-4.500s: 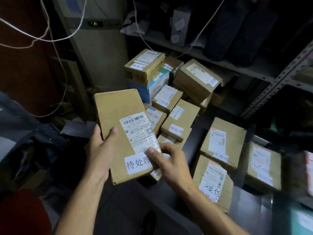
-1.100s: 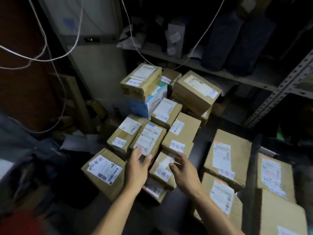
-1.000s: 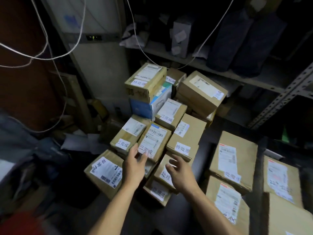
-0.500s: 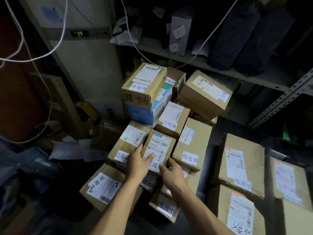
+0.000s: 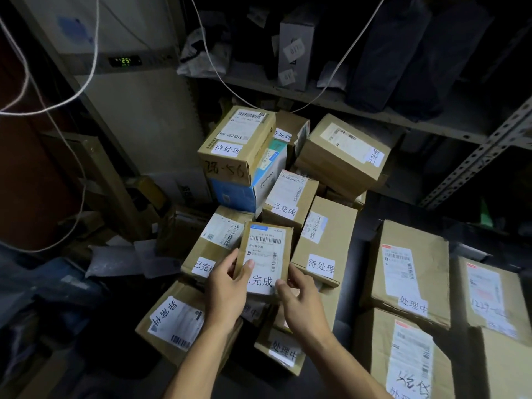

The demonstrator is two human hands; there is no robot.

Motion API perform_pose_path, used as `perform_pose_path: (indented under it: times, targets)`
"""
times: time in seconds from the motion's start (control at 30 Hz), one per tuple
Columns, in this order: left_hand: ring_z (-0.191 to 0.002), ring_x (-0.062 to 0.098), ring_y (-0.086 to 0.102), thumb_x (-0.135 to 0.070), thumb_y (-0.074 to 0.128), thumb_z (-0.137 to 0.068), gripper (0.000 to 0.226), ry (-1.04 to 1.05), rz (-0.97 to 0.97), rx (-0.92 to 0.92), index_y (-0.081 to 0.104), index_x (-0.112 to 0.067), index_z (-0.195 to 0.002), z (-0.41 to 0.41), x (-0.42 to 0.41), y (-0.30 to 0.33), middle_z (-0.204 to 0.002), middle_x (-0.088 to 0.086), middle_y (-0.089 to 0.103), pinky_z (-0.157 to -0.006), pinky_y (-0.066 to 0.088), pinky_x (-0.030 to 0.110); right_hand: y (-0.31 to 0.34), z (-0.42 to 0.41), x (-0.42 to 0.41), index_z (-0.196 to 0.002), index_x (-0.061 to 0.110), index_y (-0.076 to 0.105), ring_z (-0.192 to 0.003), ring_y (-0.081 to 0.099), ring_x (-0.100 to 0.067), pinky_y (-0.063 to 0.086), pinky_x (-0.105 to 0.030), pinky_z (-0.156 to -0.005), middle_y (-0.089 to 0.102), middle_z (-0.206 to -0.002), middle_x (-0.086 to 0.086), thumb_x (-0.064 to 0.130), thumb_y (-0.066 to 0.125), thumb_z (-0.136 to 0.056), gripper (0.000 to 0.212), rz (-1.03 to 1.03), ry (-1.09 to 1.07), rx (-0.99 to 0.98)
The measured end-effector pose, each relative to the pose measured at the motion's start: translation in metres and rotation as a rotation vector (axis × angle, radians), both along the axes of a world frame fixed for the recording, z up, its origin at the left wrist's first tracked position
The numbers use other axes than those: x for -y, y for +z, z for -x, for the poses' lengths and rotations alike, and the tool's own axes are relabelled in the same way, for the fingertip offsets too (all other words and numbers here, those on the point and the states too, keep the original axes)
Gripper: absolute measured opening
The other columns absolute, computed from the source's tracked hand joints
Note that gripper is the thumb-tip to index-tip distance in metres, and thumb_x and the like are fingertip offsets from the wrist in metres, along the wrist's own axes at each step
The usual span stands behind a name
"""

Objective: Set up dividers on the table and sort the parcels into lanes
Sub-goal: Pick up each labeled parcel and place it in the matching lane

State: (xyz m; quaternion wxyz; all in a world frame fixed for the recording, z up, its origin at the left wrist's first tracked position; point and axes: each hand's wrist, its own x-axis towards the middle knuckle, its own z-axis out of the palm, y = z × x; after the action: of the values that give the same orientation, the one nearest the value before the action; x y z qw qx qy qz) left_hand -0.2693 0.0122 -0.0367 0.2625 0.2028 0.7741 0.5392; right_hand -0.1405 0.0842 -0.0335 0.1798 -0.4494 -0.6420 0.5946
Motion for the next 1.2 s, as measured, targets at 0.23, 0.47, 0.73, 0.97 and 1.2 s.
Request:
perform_pose_path:
  times: [0.23,0.47,0.73,0.97,1.2]
  targets:
    - [-0.1,0.001,0.067,-0.024,0.074,-0.085,0.034,0.104,-0.167,0.025,0.065,-0.036,-0.116,-0.042,0.005,0.025,-0.105,-0.017,0.073,-0.083,0.055,0.029,0.034,-0.037,-0.004,-0.125,0.045,0.055,-0.117,0.058,0.005,0.049,-0.021,-0.086,0.065,-0.124,0.018,0.052,0.067,-0.082,0.045,0.181,-0.065,-0.267]
    - [-0.095,0.002,0.069,-0.023,0.078,-0.081,0.033,-0.09,-0.213,0.027,0.066,-0.045,-0.103,-0.116,-0.034,0.045,-0.101,-0.016,0.074,-0.078,0.057,0.027,0.04,-0.13,-0.025,-0.123,0.031,0.056,-0.105,0.07,-0.015,0.057,-0.032,-0.084,0.073,-0.114,0.002,0.039,0.077,-0.078,0.05,0.161,-0.27,-0.34]
    - [-0.089,-0.009,0.065,-0.022,0.08,-0.079,0.04,-0.453,-0.174,0.218,0.06,-0.042,-0.106,-0.261,-0.089,0.053,-0.098,-0.015,0.072,-0.068,0.051,0.009,0.037,-0.294,-0.04,-0.126,0.025,0.054,-0.094,0.074,-0.022,0.059,-0.035,-0.072,0.077,-0.101,-0.006,0.037,0.074,-0.079,0.052,0.143,-0.629,-0.366]
    - [-0.103,-0.007,0.064,-0.037,0.077,-0.08,0.066,-0.785,-0.021,0.374,0.047,-0.038,-0.138,-0.389,-0.117,0.046,-0.116,-0.02,0.069,-0.082,0.054,0.016,0.042,-0.428,-0.036,-0.129,0.024,0.057,-0.096,0.074,-0.018,0.06,-0.037,-0.08,0.077,-0.102,0.0,0.036,0.071,-0.081,0.051,0.109,-0.809,-0.33]
    - [-0.108,0.013,0.067,-0.037,0.077,-0.077,0.057,-0.928,0.033,0.495,0.053,-0.046,-0.129,-0.491,-0.132,0.041,-0.114,-0.011,0.071,-0.092,0.056,0.045,0.033,-0.531,-0.031,-0.12,0.027,0.062,-0.097,0.074,-0.02,0.058,-0.033,-0.083,0.077,-0.101,-0.003,0.023,0.068,-0.089,0.031,0.096,-0.928,-0.313]
